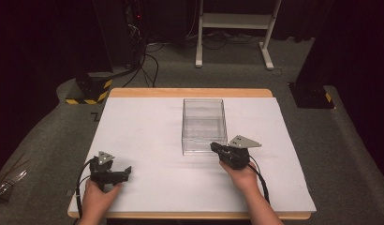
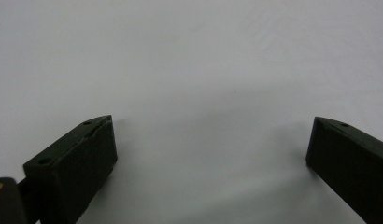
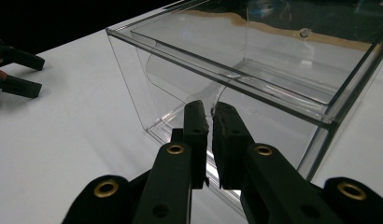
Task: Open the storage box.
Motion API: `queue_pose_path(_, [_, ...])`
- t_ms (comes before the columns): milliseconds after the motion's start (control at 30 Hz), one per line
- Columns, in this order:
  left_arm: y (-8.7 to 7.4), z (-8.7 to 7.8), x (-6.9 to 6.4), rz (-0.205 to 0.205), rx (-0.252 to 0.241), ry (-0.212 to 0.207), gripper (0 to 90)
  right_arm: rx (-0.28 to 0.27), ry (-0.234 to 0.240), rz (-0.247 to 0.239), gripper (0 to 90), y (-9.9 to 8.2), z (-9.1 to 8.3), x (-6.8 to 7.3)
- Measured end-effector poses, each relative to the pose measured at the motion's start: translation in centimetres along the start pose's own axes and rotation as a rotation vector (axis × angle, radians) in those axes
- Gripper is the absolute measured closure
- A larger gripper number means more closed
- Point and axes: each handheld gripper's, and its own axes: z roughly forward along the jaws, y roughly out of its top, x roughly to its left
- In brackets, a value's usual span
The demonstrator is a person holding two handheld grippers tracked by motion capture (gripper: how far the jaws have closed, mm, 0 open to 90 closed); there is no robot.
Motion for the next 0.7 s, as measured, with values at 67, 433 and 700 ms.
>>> queue_pose_path(67, [0.0, 0.0, 0.0, 0.000, 0.000, -0.001, 1.7, -0.006, 0.005, 0.006, 85.2, -0.2, -0.3, 0.1])
queue_pose_path(433, [0.0, 0.0, 0.0, 0.002, 0.000, 0.000, 1.7, 0.002, 0.042, 0.005, 69.2, 0.0, 0.6, 0.1])
queue_pose_path(700, [0.0, 0.0, 0.0, -0.002, -0.001, -0.001, 1.8, -0.009, 0.093, 0.010, 74.5, 0.0, 1.1, -0.2])
